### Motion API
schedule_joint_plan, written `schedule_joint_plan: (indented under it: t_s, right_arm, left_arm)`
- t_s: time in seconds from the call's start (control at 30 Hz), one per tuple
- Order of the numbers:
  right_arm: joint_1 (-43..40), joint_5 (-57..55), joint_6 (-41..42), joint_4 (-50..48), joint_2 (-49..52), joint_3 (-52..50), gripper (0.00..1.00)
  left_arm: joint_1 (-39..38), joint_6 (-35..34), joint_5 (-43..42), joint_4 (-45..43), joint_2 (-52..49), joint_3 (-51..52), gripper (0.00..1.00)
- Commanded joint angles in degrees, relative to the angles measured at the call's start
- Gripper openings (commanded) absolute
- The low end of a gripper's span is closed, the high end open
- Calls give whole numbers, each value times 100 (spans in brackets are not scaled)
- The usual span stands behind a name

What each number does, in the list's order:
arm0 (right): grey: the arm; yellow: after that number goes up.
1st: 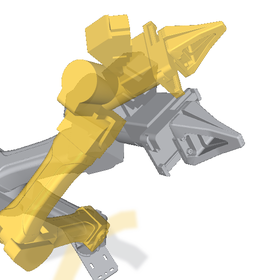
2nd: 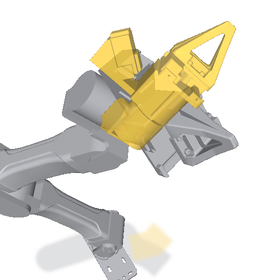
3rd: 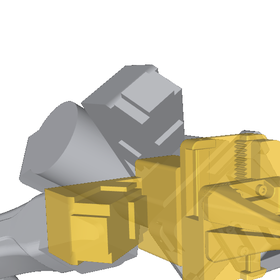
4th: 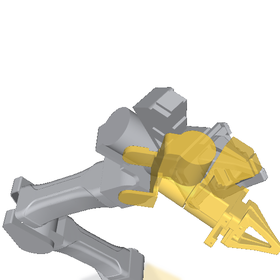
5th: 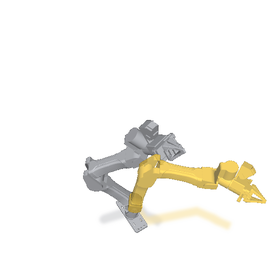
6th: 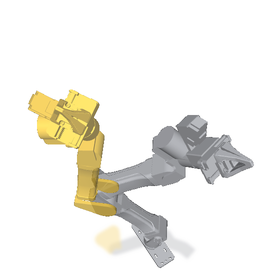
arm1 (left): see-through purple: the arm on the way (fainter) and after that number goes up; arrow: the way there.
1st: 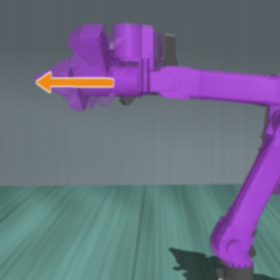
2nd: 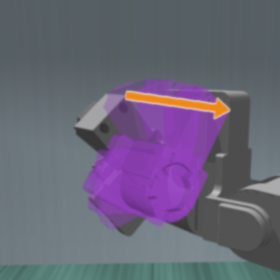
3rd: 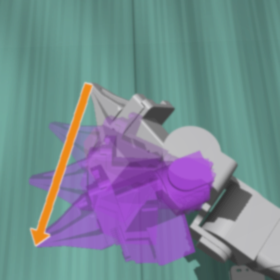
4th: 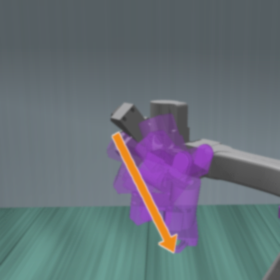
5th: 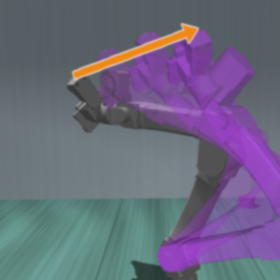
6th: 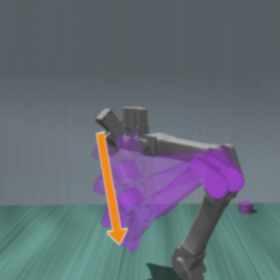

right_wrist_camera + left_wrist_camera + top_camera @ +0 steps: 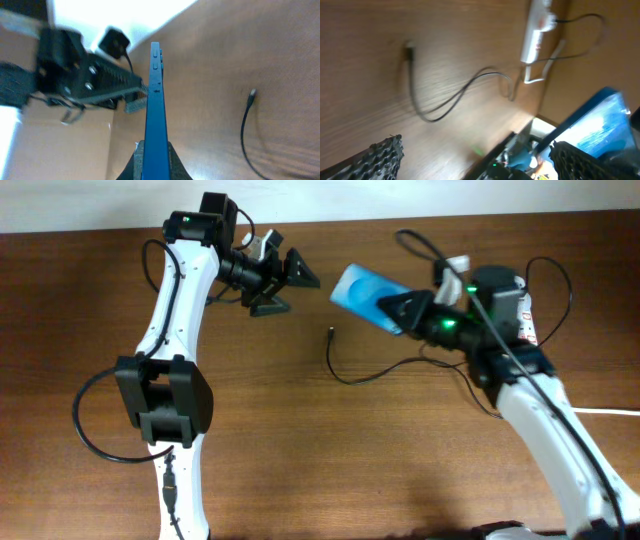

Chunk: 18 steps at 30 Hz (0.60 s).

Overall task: Plug charger to phone and switch on socket
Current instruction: 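Release the phone from the left gripper, holding it with the right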

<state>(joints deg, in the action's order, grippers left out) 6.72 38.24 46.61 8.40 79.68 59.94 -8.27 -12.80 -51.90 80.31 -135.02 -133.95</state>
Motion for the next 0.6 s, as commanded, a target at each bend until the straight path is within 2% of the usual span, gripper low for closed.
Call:
schedule_joint_plan:
  t_s: [0.0,0.13,0.23,0.27,0.47,0.57]
  right_arm:
    - [-601,-188,369,22,-662,50,4]
    - [-1078,-551,1250,369,-968,48,4]
    - [-608,-1449,2732,269,-754,44,4]
    - [-382,-1725,2942,136,-647,44,4]
    - [898,-2796,2959,-1244,-90,46,4]
    - [1528,-3834,3265,-1596,105,46,4]
  left_arm:
    - [50,179,-1178,-271,24,-122,99]
    - [63,173,-2009,-682,24,-122,99]
    - [61,-297,-2214,-1056,24,-122,99]
    - [61,-398,-2212,-1161,24,-120,99]
    - [55,-916,-2229,-1283,24,-120,100]
    - [55,-1587,-2232,-1617,24,-120,100]
